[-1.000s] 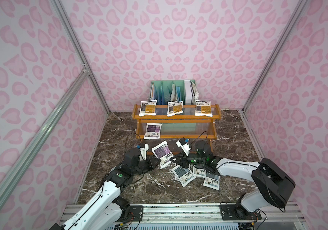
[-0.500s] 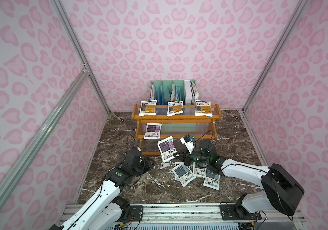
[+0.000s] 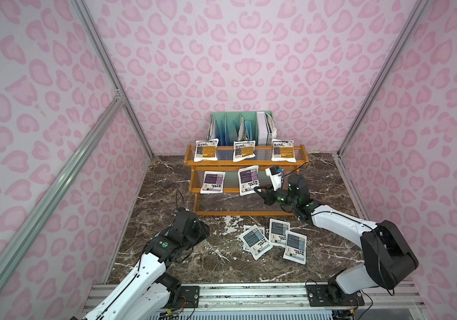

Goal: Place the bagged coffee beans on the shelf by color
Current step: Place the bagged coffee beans on the shelf.

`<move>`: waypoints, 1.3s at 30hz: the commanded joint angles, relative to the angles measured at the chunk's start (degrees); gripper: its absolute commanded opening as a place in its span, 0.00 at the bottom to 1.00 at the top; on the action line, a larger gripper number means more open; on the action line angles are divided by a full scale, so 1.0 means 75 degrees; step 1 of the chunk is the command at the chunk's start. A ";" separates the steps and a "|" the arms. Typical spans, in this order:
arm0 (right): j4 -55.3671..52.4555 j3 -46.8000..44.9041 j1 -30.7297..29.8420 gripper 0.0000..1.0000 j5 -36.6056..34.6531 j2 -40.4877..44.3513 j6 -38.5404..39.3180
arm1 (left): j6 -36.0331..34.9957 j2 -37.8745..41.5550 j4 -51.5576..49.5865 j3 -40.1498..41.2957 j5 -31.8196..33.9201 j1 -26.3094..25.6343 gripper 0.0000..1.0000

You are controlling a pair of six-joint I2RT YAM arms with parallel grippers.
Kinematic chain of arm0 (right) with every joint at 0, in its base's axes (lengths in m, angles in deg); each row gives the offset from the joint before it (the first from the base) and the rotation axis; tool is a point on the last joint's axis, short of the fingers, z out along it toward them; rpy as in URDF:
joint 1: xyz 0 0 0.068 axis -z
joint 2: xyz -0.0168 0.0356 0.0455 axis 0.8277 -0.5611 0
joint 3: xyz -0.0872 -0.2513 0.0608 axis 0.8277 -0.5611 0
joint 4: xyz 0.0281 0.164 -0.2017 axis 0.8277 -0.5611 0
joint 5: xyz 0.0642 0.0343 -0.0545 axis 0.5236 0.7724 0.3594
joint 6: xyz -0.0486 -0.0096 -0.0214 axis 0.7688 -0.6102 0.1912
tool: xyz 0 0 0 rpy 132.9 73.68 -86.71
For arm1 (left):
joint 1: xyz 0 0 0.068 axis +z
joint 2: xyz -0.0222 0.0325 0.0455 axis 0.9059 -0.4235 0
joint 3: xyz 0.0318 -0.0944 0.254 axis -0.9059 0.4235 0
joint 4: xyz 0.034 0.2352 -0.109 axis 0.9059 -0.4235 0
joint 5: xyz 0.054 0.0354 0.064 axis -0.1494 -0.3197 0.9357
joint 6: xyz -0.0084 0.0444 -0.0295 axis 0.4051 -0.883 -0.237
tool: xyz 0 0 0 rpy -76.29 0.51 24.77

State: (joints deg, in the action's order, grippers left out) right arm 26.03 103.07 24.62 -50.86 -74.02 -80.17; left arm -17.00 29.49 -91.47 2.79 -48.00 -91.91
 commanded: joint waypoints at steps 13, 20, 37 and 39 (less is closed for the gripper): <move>0.0039 -0.0065 -0.0150 0.50 -0.0929 -0.0108 -0.0414 | -0.0256 -0.0224 -0.0205 -0.0055 -0.0045 0.0009 0.56; -0.1337 -0.0751 -0.0699 0.57 -0.2405 0.0853 0.0066 | -0.0383 -0.0607 -0.0021 -0.0067 -0.0250 0.0005 0.56; -0.2020 -0.2831 -0.2581 0.56 -0.3032 0.2041 -0.0114 | -0.0781 -0.3339 0.1688 -0.0349 -0.1755 -0.0554 0.54; -0.1938 -0.3042 -0.2643 0.55 -0.3117 0.1936 -0.0244 | -0.0924 -0.3862 0.1893 -0.0560 -0.2080 -0.0713 0.52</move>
State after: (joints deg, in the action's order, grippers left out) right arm 11.08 81.48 5.34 -72.04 -58.85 -80.45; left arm -21.72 3.89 -81.14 0.11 -59.14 -96.26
